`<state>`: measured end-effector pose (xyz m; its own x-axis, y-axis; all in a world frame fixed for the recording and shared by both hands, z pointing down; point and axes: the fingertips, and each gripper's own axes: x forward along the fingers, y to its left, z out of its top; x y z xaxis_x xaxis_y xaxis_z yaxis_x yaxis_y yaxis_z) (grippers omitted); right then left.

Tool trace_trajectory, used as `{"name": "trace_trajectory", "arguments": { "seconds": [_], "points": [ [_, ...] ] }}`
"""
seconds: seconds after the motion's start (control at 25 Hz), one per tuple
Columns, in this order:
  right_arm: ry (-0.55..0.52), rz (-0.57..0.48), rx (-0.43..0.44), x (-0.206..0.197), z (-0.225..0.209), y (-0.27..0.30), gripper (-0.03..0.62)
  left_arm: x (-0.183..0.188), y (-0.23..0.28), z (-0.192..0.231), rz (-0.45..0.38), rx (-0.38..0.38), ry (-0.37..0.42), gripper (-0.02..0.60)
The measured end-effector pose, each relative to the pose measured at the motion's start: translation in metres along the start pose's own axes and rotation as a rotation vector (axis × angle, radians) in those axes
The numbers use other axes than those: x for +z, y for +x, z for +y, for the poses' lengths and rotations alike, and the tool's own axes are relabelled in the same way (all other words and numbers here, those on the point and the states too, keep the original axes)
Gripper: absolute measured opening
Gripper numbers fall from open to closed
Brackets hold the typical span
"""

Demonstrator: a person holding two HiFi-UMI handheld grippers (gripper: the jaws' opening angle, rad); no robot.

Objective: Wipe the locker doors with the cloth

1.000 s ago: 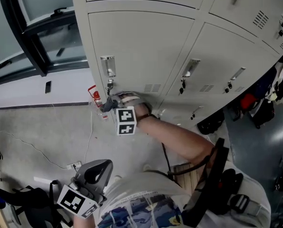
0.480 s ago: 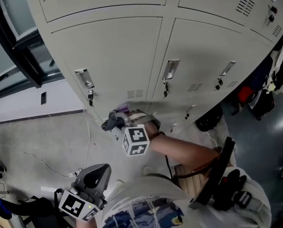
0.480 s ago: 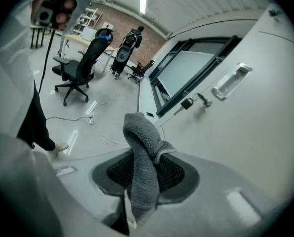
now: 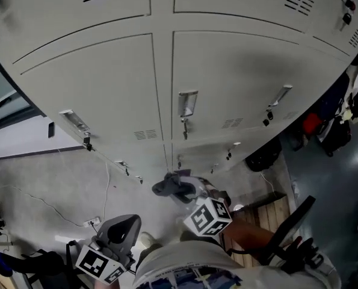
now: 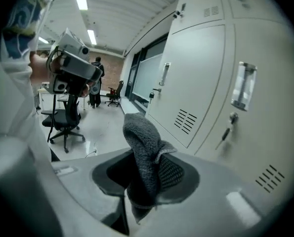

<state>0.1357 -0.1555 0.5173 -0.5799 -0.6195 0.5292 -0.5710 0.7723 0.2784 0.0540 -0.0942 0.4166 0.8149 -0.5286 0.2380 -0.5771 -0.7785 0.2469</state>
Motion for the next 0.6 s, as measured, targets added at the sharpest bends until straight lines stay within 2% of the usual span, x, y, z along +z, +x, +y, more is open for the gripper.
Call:
{"name": "trace_trajectory", "arguments": {
  "seconds": [0.16, 0.36, 0.6],
  "points": [
    [0.039, -0.041, 0.019, -0.015, -0.009, -0.024, 0.115, -0.001, 0.029, -0.013, 0.026, 0.006, -0.001, 0.002],
    [0.074, -0.066, 0.026, -0.029, -0.009, -0.050, 0.115, -0.007, 0.052, -0.041, 0.072, -0.031, 0.001, 0.002],
    [0.128, -0.063, -0.047, -0.032, -0.016, -0.082, 0.115, 0.003, 0.068, -0.066, 0.067, -0.138, 0.047, 0.002]
  ]
}}
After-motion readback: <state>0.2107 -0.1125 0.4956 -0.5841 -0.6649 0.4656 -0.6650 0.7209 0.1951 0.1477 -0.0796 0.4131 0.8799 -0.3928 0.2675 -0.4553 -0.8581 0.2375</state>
